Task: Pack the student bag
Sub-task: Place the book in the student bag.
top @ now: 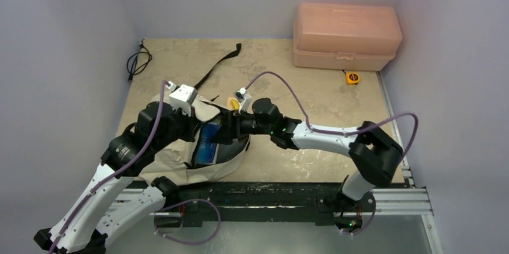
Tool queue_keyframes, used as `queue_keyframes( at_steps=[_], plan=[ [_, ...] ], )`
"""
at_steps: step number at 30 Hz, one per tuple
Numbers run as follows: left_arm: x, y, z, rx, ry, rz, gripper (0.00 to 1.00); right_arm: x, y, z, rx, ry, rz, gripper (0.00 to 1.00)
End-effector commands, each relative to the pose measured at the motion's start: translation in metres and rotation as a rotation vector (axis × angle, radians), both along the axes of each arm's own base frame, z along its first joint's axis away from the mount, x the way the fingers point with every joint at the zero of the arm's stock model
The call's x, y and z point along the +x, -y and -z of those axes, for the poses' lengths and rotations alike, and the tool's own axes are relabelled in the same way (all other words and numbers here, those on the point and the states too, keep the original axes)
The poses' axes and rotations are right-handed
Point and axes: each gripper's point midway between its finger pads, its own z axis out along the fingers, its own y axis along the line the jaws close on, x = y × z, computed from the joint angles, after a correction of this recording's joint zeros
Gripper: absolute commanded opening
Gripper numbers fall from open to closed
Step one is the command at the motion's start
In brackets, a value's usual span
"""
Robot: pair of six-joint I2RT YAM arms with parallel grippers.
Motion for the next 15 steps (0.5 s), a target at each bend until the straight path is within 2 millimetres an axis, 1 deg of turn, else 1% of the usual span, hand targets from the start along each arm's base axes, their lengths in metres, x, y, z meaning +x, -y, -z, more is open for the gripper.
queue_keyframes(
  at_steps=[1,3,5,6,7,8,9,10,12,14,15],
  plan=[
    [0.000,-0.010,-0.003,0.006,0.015,-0.052,0.00,0.003,0.032,-0.039,-0.054,0.229,0.002,0.77],
    [0.003,-0.027,-0.007,0.024,0.036,-0.143,0.00,0.007,0.048,-0.049,-0.085,0.264,0.037,0.78],
    [0.004,-0.053,-0.014,0.049,0.070,-0.274,0.00,0.017,0.066,-0.060,-0.104,0.286,0.097,0.78],
    [0.004,-0.070,-0.019,0.068,0.090,-0.357,0.00,0.024,0.076,-0.065,-0.106,0.293,0.131,0.78],
    [0.002,-0.086,-0.024,0.085,0.109,-0.435,0.00,0.034,0.087,-0.070,-0.107,0.293,0.171,0.77],
    [0.000,-0.099,-0.029,0.104,0.125,-0.489,0.00,0.048,0.101,-0.075,-0.104,0.289,0.225,0.76],
    [-0.002,-0.110,-0.033,0.124,0.142,-0.536,0.00,0.058,0.110,-0.076,-0.103,0.284,0.272,0.76],
    [-0.004,-0.120,-0.037,0.140,0.157,-0.575,0.00,0.070,0.118,-0.076,-0.109,0.281,0.322,0.79],
    [-0.007,-0.131,-0.041,0.171,0.180,-0.610,0.00,0.087,0.125,-0.073,-0.134,0.281,0.376,0.87],
    [-0.009,-0.140,-0.046,0.195,0.202,-0.632,0.00,0.100,0.118,-0.064,-0.174,0.291,0.372,0.90],
    [-0.010,-0.142,-0.048,0.204,0.211,-0.634,0.00,0.108,0.111,-0.052,-0.211,0.283,0.357,0.90]
  ],
)
